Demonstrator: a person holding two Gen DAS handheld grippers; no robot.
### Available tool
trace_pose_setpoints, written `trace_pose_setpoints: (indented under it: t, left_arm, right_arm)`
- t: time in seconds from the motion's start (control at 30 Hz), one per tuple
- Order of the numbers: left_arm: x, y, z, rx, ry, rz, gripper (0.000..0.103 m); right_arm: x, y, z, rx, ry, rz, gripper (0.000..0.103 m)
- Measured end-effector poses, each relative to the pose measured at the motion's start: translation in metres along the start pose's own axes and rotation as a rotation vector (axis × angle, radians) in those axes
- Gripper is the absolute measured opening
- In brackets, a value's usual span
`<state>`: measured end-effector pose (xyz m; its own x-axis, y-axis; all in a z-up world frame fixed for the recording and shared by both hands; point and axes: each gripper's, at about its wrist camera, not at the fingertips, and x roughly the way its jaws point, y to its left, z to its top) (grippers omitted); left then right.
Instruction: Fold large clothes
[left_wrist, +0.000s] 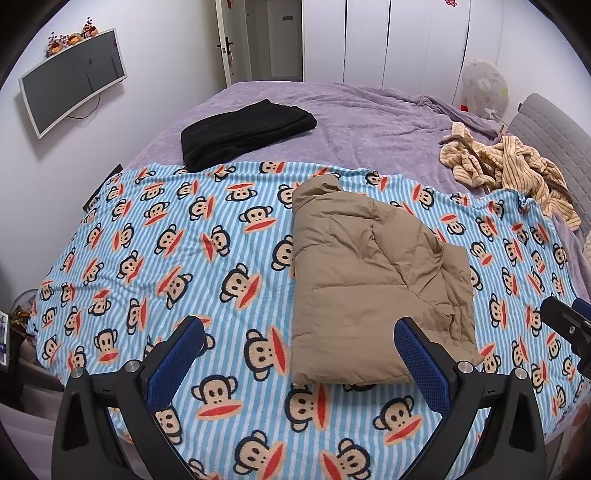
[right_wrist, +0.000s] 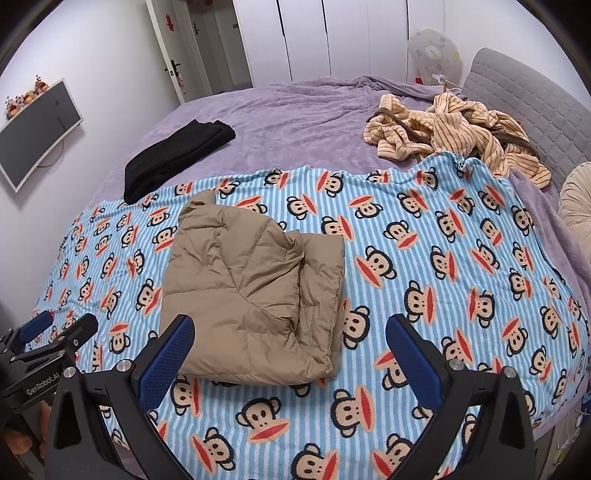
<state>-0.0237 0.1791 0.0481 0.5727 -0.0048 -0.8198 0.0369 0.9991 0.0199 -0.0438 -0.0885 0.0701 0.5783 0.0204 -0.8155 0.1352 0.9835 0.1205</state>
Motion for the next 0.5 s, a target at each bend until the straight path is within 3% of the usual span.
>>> trace_pose_setpoints:
  t: [0.5]
  left_arm:
    - [-0.0015, -0.0012, -0.0005, 0.000, -0.001, 0.003, 0.103]
  right_arm:
    - [-0.0028, 0.0014, -0.0024, -0.003, 0.001, 0.002, 0.103]
